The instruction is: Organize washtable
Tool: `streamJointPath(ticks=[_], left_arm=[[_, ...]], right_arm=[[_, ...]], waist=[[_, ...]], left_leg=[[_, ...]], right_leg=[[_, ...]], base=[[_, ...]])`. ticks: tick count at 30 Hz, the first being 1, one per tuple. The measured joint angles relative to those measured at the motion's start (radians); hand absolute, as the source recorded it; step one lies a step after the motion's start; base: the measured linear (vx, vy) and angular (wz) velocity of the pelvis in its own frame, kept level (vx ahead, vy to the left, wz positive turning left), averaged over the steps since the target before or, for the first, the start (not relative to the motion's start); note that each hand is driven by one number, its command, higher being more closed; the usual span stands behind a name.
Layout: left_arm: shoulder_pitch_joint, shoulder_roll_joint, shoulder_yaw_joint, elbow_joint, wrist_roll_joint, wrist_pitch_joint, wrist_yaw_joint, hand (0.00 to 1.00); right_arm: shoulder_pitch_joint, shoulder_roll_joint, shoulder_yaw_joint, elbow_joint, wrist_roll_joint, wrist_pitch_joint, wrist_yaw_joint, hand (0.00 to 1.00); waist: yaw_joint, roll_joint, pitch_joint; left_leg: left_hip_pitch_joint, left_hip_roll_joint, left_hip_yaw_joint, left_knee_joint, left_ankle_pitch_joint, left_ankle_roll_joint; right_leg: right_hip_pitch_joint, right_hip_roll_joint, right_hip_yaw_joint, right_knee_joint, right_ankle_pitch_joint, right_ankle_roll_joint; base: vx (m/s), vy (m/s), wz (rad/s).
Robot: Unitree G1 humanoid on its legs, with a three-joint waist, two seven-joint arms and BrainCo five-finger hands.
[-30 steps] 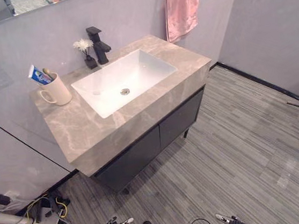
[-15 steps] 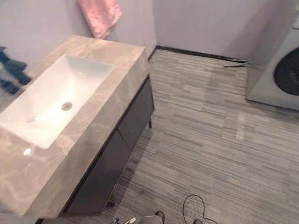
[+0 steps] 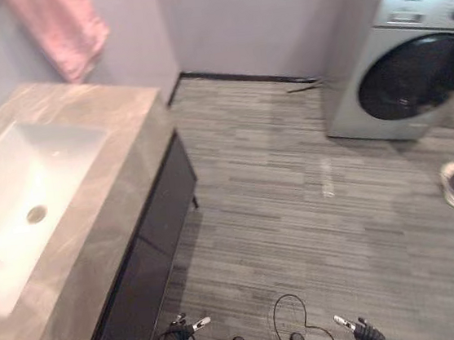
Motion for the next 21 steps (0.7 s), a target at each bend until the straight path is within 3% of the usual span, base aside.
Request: streamJointPath(ticks=[3, 5, 7, 9, 11, 12, 13, 14, 15, 16, 17, 18, 19, 21], left_arm=[[0.006, 0.003, -0.023, 0.010, 0.021, 0.001, -0.009, 0.00], [0.010, 0.003, -0.016, 0.025, 0.022, 0.001, -0.012, 0.00], [0.009, 0.000, -0.014, 0.046, 0.022, 0.002, -0.017, 0.00], [0.007, -0.002, -0.012, 0.048, 0.021, 0.002, -0.017, 0.00], [0.007, -0.022, 0.008, 0.049, 0.021, 0.002, -0.016, 0.00], [0.011, -0.039, 0.029, 0.050, 0.021, 0.001, -0.016, 0.00], [0.012, -0.046, 0.036, 0.050, 0.021, 0.000, -0.017, 0.00], [0.014, -0.057, 0.062, 0.048, 0.021, 0.000, -0.019, 0.00], [0.016, -0.062, 0.077, 0.048, 0.021, 0.000, -0.018, 0.00], [0.019, -0.062, 0.082, 0.047, 0.021, 0.000, -0.019, 0.00], [0.019, -0.062, 0.094, 0.047, 0.021, 0.002, -0.017, 0.00], [0.018, -0.060, 0.095, 0.047, 0.020, 0.002, -0.015, 0.00], [0.016, -0.055, 0.095, 0.046, 0.020, 0.003, -0.015, 0.00], [0.024, -0.035, 0.105, 0.042, 0.015, 0.004, -0.007, 0.00]], right_arm=[[-0.004, 0.002, 0.001, -0.015, 0.001, 0.000, 0.005, 0.00], [0.009, 0.001, -0.001, -0.015, 0.001, 0.000, 0.005, 0.00], [0.015, 0.002, -0.005, -0.012, 0.000, 0.002, 0.003, 0.00], [0.022, 0.004, -0.022, 0.013, -0.001, 0.003, -0.006, 0.00], [0.045, 0.004, -0.047, 0.018, -0.002, 0.005, -0.013, 0.00], [0.050, 0.008, -0.048, 0.023, -0.002, 0.006, -0.018, 0.00], [0.048, 0.009, -0.051, 0.025, -0.002, 0.006, -0.019, 0.00], [0.056, 0.005, -0.058, 0.026, -0.002, 0.006, -0.019, 0.00], [0.053, 0.002, -0.057, 0.023, -0.002, 0.003, -0.018, 0.00], [0.051, 0.002, -0.056, 0.023, -0.001, 0.002, -0.018, 0.00], [0.051, 0.003, -0.055, 0.020, 0.000, 0.001, -0.015, 0.00], [0.054, 0.010, -0.057, 0.020, 0.001, 0.001, -0.016, 0.00], [0.058, 0.012, -0.056, 0.020, 0.001, 0.000, -0.016, 0.00], [0.082, 0.020, -0.041, 0.014, 0.021, -0.004, -0.017, 0.00]], waist=[[-0.032, -0.007, 0.006], [-0.049, -0.008, 0.007], [-0.064, -0.002, 0.005], [-0.083, 0.003, 0.004], [-0.083, 0.018, 0.005], [-0.083, 0.016, 0.008], [-0.083, 0.018, 0.008], [-0.090, 0.024, 0.009], [-0.099, 0.034, 0.011], [-0.098, 0.041, 0.004], [-0.110, 0.031, 0.002], [-0.123, 0.019, 0.005], [-0.127, 0.024, 0.009], [-0.124, 0.009, 0.000]], left_leg=[[0.057, 0.013, 0.114, -0.005, 0.000, 0.000], [0.101, 0.019, 0.192, -0.003, -0.009, 0.015], [0.115, 0.028, 0.263, -0.006, -0.013, 0.021], [0.121, 0.038, 0.316, 0.000, -0.014, 0.020], [0.122, 0.054, 0.341, 0.038, -0.020, 0.005], [0.106, 0.059, 0.355, 0.066, -0.043, -0.026], [0.119, 0.059, 0.354, 0.028, -0.056, -0.025], [0.144, 0.080, 0.349, -0.074, -0.023, -0.052], [0.138, 0.109, 0.336, -0.115, 0.016, -0.074], [0.142, 0.108, 0.332, -0.110, 0.016, -0.074], [0.133, 0.107, 0.325, -0.100, 0.013, -0.077], [0.128, 0.117, 0.319, -0.076, -0.006, -0.088], [0.118, 0.132, 0.318, -0.051, -0.027, -0.096], [0.043, 0.205, 0.324, 0.171, -0.097, -0.146]], right_leg=[[-0.055, 0.019, -0.043, 0.111, -0.002, 0.002], [-0.062, 0.012, -0.159, 0.098, 0.007, -0.012], [-0.062, -0.017, -0.347, 0.022, 0.018, -0.039], [-0.057, -0.030, -0.501, -0.035, 0.064, -0.083], [-0.044, -0.009, -0.536, -0.062, 0.112, -0.105], [-0.022, -0.010, -0.515, -0.084, 0.122, -0.127], [-0.013, -0.010, -0.502, -0.091, 0.121, -0.128], [0.000, 0.001, -0.495, -0.097, 0.120, -0.129], [0.006, 0.012, -0.495, -0.099, 0.111, -0.130], [0.006, 0.014, -0.491, -0.100, 0.104, -0.125], [0.007, 0.008, -0.497, -0.095, 0.084, -0.118], [0.005, 0.006, -0.515, -0.078, 0.058, -0.118], [0.003, 0.011, -0.522, -0.067, 0.043, -0.118], [0.006, 0.036, -0.539, -0.047, -0.003, -0.143]], base=[[0.06, 0.002, -1.59], [0.05, -0.110, -1.94], [0.04, -0.151, -1.73], [0.06, -0.114, -1.12], [0.09, -0.115, -0.95], [0.05, -0.111, -0.76], [0.02, -0.109, -0.51], [0.04, -0.046, -0.28], [0.04, -0.021, -0.33], [0.01, 0.028, -0.07], [0.01, -0.004, 0.11], [0.01, -0.025, 0.31], [0.01, -0.081, 0.18], [0.04, -0.128, 0.06]])
